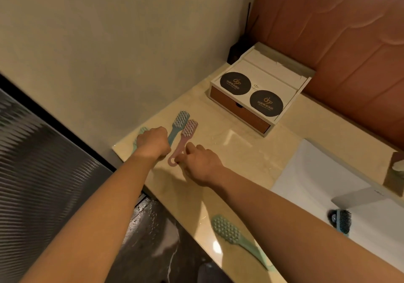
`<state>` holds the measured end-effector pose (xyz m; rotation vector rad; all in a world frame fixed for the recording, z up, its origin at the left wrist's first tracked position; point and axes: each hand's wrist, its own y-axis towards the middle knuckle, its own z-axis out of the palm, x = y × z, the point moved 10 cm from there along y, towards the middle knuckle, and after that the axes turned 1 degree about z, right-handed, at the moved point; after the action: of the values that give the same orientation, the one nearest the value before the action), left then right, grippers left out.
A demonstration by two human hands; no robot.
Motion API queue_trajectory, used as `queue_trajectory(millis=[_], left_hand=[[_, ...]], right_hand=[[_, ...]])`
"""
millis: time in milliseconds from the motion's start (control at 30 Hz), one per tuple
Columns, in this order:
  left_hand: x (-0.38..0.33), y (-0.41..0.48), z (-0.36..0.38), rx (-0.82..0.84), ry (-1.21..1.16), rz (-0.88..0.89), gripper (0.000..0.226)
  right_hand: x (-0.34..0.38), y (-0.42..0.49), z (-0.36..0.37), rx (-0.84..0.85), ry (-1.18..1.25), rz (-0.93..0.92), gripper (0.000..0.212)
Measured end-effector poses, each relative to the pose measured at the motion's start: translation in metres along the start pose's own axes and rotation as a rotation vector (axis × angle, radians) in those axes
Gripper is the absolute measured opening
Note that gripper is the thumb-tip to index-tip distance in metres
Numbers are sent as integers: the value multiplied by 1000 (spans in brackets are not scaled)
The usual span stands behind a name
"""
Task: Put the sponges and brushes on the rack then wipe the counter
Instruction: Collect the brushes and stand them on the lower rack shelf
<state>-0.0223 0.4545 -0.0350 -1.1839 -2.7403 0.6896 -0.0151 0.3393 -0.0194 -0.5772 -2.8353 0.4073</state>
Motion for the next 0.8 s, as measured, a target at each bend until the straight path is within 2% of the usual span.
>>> queue_trajectory(millis=[100,267,433,500,667,800], left_hand=[[-1,-2,7,80,-26,-8,29],[-1,-8,21,155,-132,7,39],[-6,-20,30,183,-225,41,24],[-14,-28,32,211,-328,68,22],[-39,-50,37,288,-683,108,33],[-49,-67,47,338,-915,64,28]], right_hand=[[-12,-6,-4,-23,-6,55,35],[-54,-30,1,-65,-7,305,42],[-85,-58,4,-156,76,439,28],[-93,-67,3,-194,133,490,25],[-111,-79,9,-176,281,602,31],[-119,-86,15,-133,306,599,18]])
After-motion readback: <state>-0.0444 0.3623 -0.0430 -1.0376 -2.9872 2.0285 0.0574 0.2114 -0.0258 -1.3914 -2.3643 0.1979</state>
